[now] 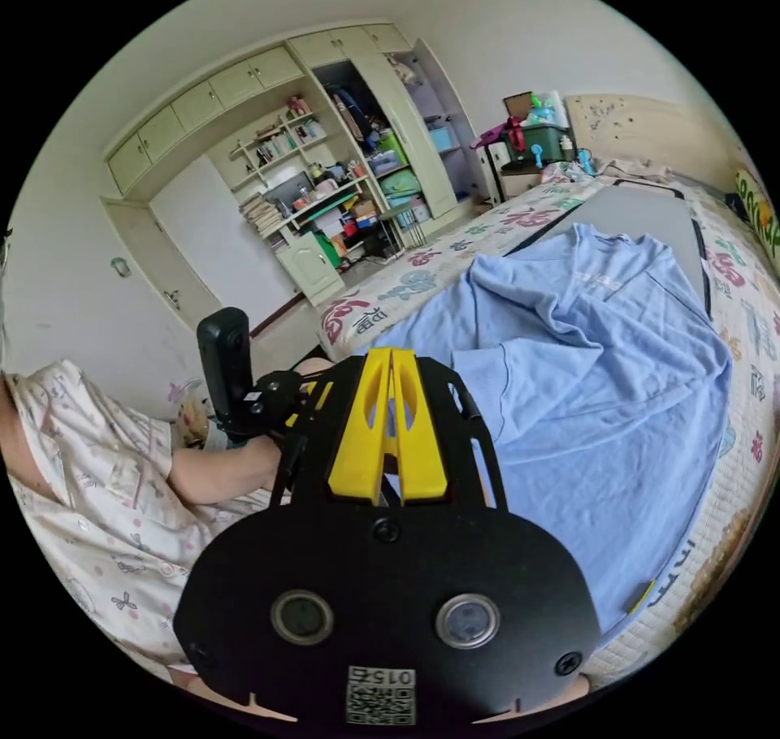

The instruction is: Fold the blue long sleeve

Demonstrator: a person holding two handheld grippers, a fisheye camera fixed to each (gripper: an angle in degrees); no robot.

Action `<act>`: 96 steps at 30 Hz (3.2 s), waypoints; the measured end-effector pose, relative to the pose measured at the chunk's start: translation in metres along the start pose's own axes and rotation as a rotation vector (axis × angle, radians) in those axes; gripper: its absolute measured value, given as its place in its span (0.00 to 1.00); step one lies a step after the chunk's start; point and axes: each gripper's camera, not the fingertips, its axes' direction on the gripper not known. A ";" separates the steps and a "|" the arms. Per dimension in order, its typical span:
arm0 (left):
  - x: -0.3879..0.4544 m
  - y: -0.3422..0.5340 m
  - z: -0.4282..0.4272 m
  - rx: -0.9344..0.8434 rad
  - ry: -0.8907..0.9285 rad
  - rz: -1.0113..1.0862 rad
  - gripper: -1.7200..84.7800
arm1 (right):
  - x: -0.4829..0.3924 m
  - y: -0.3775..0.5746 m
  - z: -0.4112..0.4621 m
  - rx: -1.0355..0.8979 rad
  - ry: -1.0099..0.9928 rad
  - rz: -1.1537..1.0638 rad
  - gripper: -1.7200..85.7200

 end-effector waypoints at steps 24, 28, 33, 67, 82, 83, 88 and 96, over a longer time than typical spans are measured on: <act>-0.109 0.181 0.026 0.084 0.546 -0.699 0.22 | 0.109 0.187 0.036 -0.231 0.367 -0.205 0.11; -0.109 0.202 0.034 0.090 0.582 -0.736 0.21 | 0.122 0.217 0.025 -0.173 0.392 -0.167 0.07; -0.103 0.228 0.039 0.122 0.636 -0.783 0.20 | 0.138 0.261 -0.019 -0.016 0.300 -0.111 0.03; -0.029 0.302 -0.075 0.204 0.236 -0.630 0.02 | 0.136 0.357 0.068 -0.366 0.497 -0.394 0.13; 0.013 0.306 -0.054 0.181 0.179 -0.488 0.02 | 0.112 0.285 0.080 -0.294 0.453 -0.131 0.06; 0.014 0.306 -0.053 0.180 0.173 -0.481 0.02 | 0.110 0.276 0.079 -0.281 0.447 -0.102 0.06; 0.010 0.308 -0.048 0.185 0.167 -0.478 0.02 | 0.081 0.243 0.102 -0.328 0.470 -0.140 0.09; -0.014 0.309 -0.038 0.188 0.168 -0.476 0.02 | 0.007 0.181 0.160 -0.385 0.603 -0.254 0.09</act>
